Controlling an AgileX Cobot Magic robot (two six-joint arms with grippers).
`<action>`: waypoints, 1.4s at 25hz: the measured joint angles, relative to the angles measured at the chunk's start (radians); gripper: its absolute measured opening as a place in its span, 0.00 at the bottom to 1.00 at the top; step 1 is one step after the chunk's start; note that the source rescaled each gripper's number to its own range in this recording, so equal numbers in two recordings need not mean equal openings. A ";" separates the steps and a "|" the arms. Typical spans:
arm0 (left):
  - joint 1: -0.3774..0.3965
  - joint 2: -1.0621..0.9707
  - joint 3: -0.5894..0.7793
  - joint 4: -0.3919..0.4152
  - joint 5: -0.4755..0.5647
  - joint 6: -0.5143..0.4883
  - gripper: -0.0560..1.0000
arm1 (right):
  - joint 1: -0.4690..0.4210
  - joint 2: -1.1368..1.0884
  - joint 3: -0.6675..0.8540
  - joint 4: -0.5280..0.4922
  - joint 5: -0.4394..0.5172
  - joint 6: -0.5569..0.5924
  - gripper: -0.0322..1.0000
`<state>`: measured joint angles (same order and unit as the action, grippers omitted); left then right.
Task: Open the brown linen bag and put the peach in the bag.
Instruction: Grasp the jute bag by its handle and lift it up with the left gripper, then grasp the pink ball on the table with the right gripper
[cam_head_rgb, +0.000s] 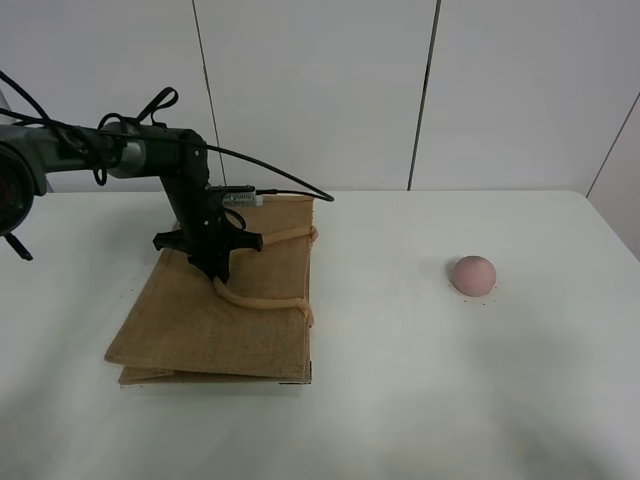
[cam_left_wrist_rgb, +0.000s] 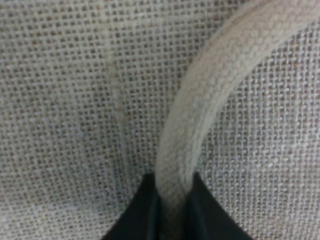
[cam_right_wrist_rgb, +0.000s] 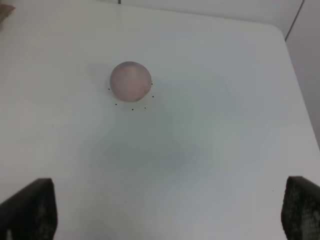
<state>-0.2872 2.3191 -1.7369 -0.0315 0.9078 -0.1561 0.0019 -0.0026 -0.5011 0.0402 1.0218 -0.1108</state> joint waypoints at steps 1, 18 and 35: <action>0.000 -0.005 -0.008 0.000 0.019 0.004 0.05 | 0.000 0.000 0.000 0.000 0.000 0.000 1.00; 0.000 -0.307 -0.304 -0.001 0.263 0.066 0.05 | 0.000 0.000 0.000 0.000 0.000 0.000 1.00; 0.000 -0.509 -0.315 -0.086 0.266 0.096 0.05 | 0.000 0.000 0.000 0.001 0.000 0.000 1.00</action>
<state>-0.2872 1.8097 -2.0520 -0.1174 1.1739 -0.0604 0.0019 -0.0026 -0.5011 0.0410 1.0218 -0.1108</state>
